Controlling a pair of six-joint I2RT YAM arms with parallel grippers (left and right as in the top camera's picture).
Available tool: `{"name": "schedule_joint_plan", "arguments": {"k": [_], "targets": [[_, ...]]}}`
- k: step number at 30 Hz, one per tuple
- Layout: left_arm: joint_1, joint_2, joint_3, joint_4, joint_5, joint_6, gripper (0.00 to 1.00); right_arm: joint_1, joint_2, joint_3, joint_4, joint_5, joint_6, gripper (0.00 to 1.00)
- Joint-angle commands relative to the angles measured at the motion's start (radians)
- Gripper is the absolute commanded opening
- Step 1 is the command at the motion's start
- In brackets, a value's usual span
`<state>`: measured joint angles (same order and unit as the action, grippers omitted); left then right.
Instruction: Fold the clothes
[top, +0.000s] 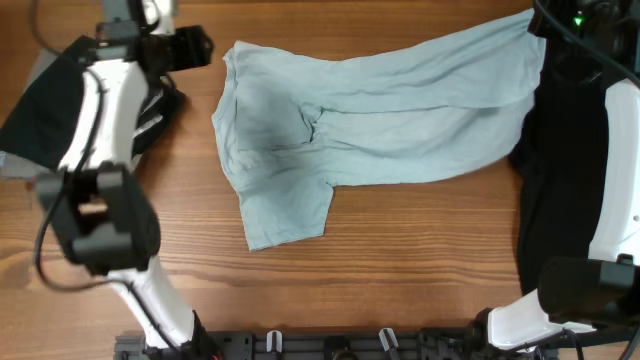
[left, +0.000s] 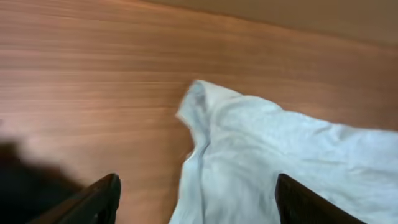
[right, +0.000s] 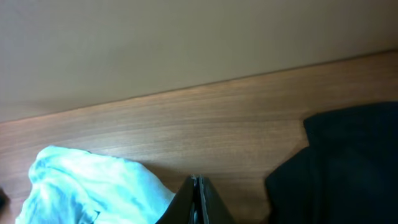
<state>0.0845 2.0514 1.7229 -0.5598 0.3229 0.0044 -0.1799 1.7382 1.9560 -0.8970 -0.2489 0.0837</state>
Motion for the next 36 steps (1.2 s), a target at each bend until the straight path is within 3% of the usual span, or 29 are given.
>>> {"name": "schedule_joint_plan", "arguments": {"k": [1, 6, 12, 16, 19, 21, 22, 24, 27, 31, 36], "targets": [[-0.047, 0.129, -0.004, 0.129, 0.077, 0.070, 0.79, -0.003, 0.005, 0.000, 0.005, 0.023, -0.035, 0.04], [-0.106, 0.289, -0.004, 0.337, 0.042, 0.070, 0.72, -0.003, 0.005, 0.000, 0.004, 0.024, -0.068, 0.04], [-0.114, 0.310, -0.004, 0.378, -0.109, 0.071, 0.73, -0.003, 0.005, 0.000, -0.006, 0.024, -0.085, 0.04], [-0.114, 0.362, -0.004, 0.380, -0.101, 0.061, 0.64, -0.003, 0.005, 0.000, -0.006, 0.024, -0.084, 0.04], [-0.115, 0.374, -0.004, 0.378, -0.045, 0.032, 0.45, -0.003, 0.005, 0.000, -0.006, 0.024, -0.084, 0.04], [-0.114, 0.372, -0.003, 0.385, -0.040, -0.008, 0.25, -0.003, 0.005, 0.000, -0.006, 0.024, -0.084, 0.04], [-0.109, 0.367, -0.002, 0.385, -0.034, -0.055, 0.10, -0.003, 0.005, 0.000, -0.006, 0.024, -0.084, 0.04], [-0.092, 0.340, -0.002, 0.380, -0.010, -0.114, 0.04, -0.003, 0.004, 0.000, -0.008, 0.024, -0.082, 0.04], [-0.037, 0.227, -0.002, 0.327, -0.005, -0.171, 0.04, -0.005, -0.027, 0.000, -0.039, 0.048, 0.006, 0.04], [0.065, -0.052, -0.002, 0.112, -0.006, -0.169, 0.04, -0.005, -0.129, 0.000, -0.113, 0.145, 0.059, 0.04], [0.141, -0.388, -0.002, -0.134, -0.015, -0.039, 0.04, -0.032, -0.262, 0.000, -0.235, 0.182, 0.079, 0.05]]}}
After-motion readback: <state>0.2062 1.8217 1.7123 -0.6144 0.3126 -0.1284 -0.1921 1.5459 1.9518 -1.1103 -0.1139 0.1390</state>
